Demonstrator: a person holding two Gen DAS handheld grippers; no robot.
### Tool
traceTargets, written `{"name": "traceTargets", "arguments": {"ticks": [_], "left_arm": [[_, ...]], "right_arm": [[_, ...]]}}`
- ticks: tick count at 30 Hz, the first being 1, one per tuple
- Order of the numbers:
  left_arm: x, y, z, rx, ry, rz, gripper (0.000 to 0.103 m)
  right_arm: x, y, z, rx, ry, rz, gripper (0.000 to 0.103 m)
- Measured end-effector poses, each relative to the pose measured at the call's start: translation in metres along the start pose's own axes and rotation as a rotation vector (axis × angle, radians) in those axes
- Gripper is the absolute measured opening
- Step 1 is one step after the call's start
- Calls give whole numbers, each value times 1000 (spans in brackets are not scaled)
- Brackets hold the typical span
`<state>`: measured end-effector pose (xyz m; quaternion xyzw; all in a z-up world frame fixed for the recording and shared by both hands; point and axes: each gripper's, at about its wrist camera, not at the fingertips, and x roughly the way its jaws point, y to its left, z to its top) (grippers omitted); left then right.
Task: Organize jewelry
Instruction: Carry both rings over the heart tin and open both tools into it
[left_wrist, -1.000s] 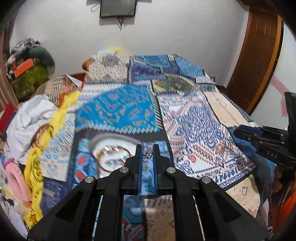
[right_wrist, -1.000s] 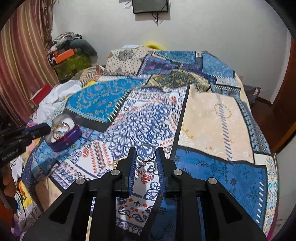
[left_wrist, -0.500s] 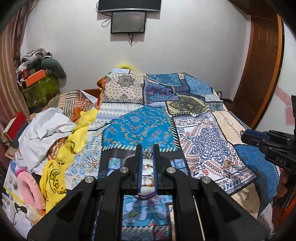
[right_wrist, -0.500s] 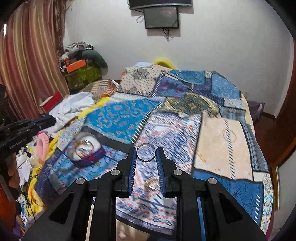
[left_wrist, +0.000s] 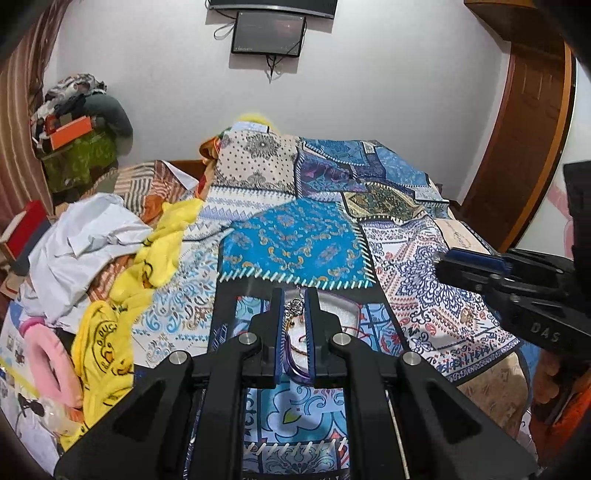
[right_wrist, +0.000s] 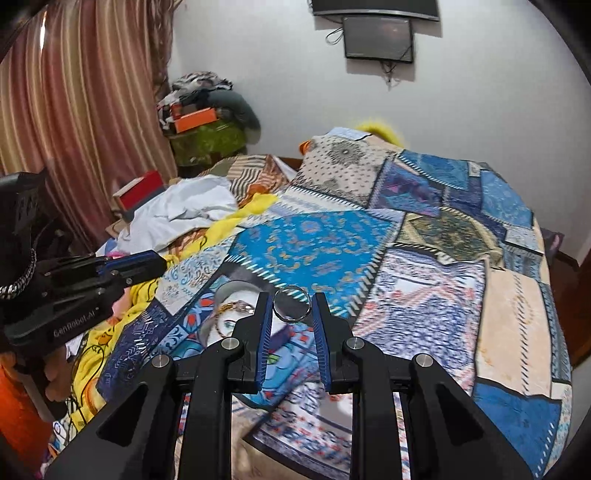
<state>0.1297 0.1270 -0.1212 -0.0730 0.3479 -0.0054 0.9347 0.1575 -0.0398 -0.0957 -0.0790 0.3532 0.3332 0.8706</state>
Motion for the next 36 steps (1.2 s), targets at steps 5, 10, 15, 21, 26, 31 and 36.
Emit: {"name": "traceTargets", "arguments": {"ticks": [5,10,15,21,26,31,36], "left_arm": [[18,3,-12,-5,48,-32,8],[37,0,-21,-4,86,-62,8],[54,-3,-25,2,113,-70,8],[71,0,-24,-1,140,-69,8],[75,-4,-24,29,145,-61,8],[72,-6,-24,38,131,-38,8],[65,-5,-21,29,119,-41,9]], "right_arm": [[23,6,2,-2,46,19,20],[44,9,2,8,93,37,20],[60,11,-1,6,133,55,20],[77,8,-7,20,181,65,20],[84,7,-9,28,210,78,20],[87,7,-11,23,220,72,20],[90,14,-11,-13,231,64,20]]}}
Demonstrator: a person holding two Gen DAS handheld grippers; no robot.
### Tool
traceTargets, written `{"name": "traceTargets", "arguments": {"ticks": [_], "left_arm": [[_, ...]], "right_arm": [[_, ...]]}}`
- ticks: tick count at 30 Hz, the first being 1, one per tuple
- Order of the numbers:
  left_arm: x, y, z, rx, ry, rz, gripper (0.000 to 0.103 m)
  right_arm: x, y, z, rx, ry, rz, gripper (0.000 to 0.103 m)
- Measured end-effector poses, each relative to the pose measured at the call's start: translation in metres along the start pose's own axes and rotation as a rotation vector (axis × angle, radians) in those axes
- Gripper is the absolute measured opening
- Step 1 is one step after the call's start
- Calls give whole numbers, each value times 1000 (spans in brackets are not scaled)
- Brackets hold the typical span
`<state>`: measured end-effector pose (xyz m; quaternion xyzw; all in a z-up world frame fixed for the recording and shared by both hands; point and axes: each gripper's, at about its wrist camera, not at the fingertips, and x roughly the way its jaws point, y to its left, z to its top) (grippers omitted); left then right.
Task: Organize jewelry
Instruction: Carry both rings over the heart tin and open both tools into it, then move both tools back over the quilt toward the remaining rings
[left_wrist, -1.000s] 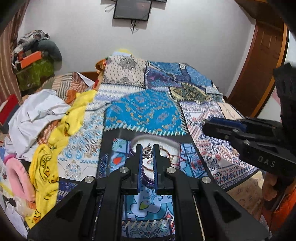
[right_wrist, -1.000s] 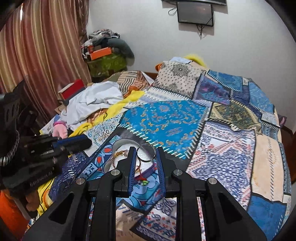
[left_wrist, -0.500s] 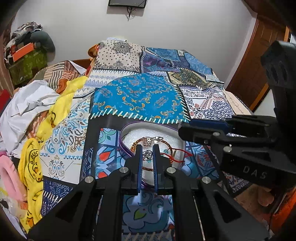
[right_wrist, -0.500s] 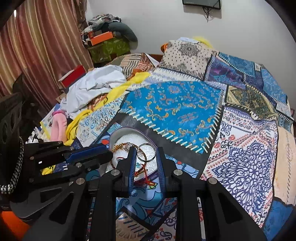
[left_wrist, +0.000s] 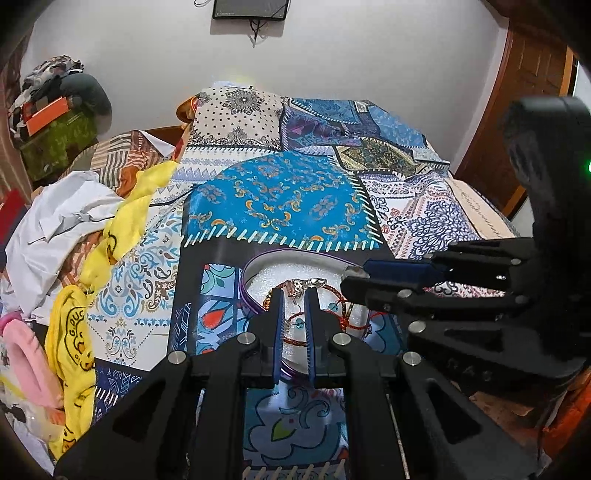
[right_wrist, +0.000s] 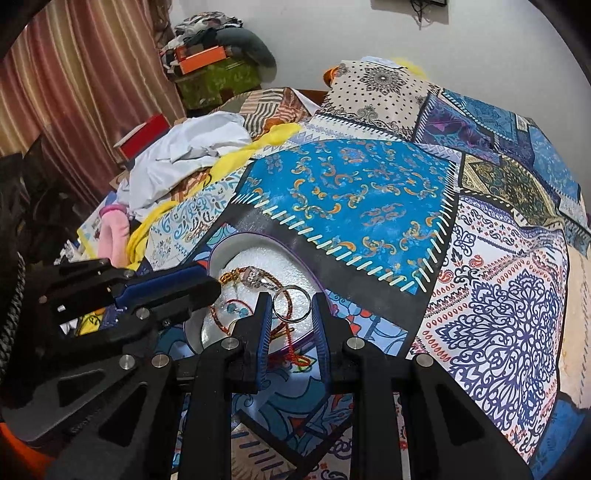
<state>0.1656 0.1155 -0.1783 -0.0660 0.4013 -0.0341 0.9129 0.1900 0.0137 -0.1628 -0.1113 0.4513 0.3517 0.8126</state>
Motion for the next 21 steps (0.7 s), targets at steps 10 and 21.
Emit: {"name": "traceTargets", "arguments": {"ticks": [10,21], "left_arm": [[-22,3,5,-17,-28,24,11],[-61,-21,17,13,-106,51,27]], "right_arm": [[-18,-4,2,25,-35,12,34],[-86,-10,3,29,-190,-60,34]]}}
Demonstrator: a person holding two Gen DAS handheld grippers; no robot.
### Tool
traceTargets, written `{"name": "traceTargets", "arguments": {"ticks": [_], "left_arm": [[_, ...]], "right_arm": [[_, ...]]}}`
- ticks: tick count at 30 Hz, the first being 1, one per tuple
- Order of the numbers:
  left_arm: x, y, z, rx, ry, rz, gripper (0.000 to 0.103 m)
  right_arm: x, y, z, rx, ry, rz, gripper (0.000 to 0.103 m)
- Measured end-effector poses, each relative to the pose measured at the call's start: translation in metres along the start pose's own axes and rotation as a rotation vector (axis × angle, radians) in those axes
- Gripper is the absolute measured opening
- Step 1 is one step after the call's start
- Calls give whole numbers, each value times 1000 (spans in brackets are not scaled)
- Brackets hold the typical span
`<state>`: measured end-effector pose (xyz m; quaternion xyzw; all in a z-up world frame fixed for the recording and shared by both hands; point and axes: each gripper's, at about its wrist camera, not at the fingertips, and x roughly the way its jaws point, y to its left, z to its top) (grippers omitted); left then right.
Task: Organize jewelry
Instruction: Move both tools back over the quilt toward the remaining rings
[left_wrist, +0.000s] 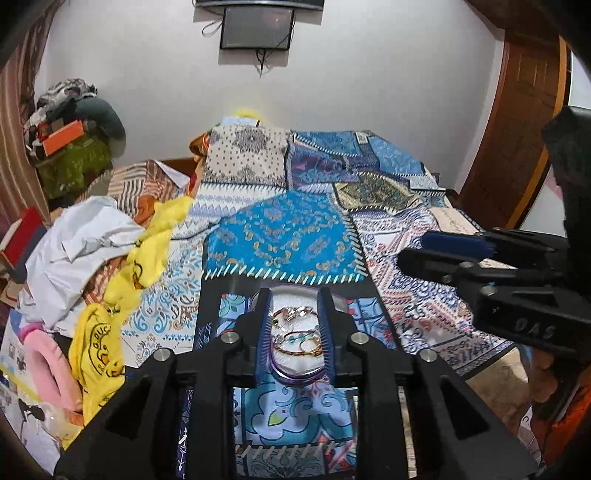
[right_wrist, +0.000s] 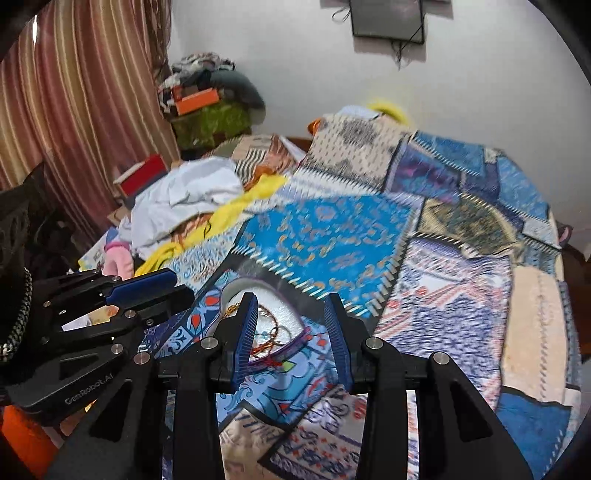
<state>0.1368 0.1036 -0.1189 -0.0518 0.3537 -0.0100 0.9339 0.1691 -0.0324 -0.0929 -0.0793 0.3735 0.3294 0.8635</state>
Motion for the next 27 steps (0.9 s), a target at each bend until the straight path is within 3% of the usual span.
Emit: {"name": "traceTargets", "arguments": {"ticks": [4,13,27], "left_arm": [[-11,-13,5,6,-24,-17,36],[-10,-59,12,41,-16,-72,39],[38,-131,-3,142,118,-169,39]], "right_arm": [[-29,-13,-3,17,-56,-34,34],[-79,-67,-17,97,-126,-153,35],[-82,-125,-68,200,-30,-220,35]]}}
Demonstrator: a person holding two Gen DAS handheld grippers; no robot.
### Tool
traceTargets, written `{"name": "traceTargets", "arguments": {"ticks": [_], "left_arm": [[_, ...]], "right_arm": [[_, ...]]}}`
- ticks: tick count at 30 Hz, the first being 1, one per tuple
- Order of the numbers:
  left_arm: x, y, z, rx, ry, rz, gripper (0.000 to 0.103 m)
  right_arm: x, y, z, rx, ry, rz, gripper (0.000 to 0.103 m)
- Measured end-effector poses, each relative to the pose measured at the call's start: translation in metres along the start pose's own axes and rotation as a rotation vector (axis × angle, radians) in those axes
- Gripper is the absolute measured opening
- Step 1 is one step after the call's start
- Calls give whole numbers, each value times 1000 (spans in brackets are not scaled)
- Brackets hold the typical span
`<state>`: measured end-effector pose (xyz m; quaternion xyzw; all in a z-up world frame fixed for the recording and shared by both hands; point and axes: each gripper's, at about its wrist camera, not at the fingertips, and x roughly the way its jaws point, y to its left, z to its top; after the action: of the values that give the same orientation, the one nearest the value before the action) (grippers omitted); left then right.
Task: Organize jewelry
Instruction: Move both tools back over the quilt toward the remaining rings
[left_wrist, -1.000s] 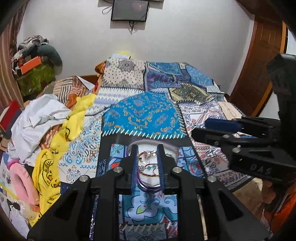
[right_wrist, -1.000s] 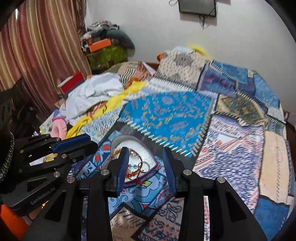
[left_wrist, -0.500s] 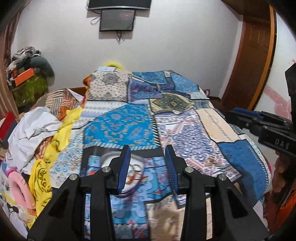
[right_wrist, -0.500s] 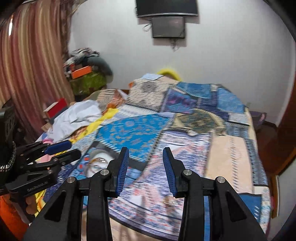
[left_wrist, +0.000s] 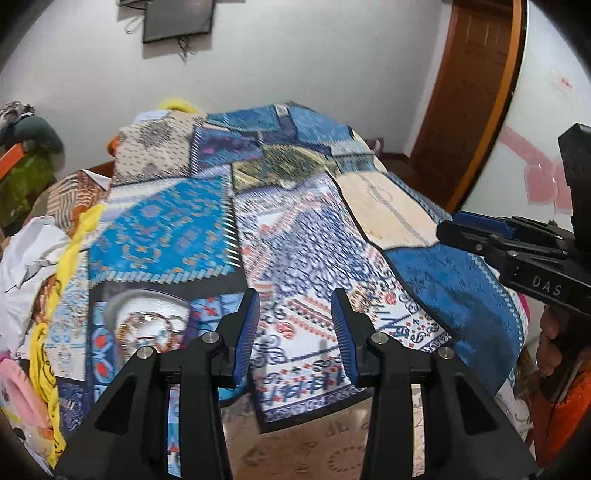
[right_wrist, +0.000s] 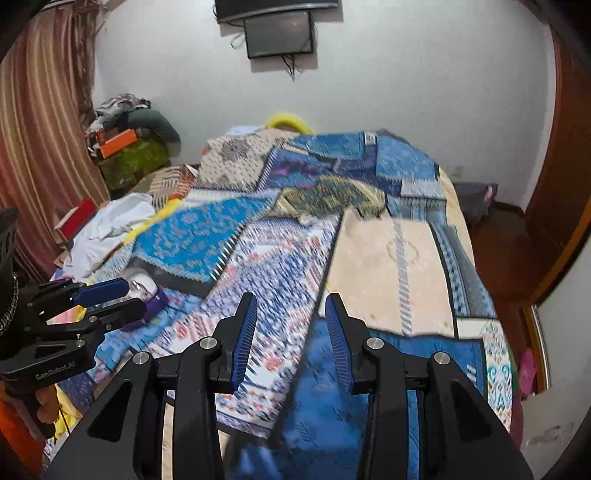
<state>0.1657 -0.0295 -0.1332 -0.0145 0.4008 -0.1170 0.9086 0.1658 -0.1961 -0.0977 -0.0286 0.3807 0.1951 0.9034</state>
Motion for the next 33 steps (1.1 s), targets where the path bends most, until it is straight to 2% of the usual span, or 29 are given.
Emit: {"name": "traceTargets", "arguments": {"ticks": [9,14,17,20,22,25,33], "left_arm": [[49,-23,-11,53,126,-55,39],[66,-32,-11,70,153,-94,39],[72,-35,-10,78,141,-97,39],[78,-31,-7,41,132,-119,33],[80,-29,-6,27,126,-124,21],[82,-26,-7,18,115,-126,10],[69,-9,-8,-11,92,-116,8]], "right_arm": [[18,-21,-23,37,78,2,35],[24,-24,-28,47,101,21,35],[29,-23,-30,45,114,34,35],[31,-19,-32,40,124,46,35],[31,-17,-34,35,129,54,35],[32,-13,-35,17,134,63,35],[43,11,-32,-42,136,91,35]]}}
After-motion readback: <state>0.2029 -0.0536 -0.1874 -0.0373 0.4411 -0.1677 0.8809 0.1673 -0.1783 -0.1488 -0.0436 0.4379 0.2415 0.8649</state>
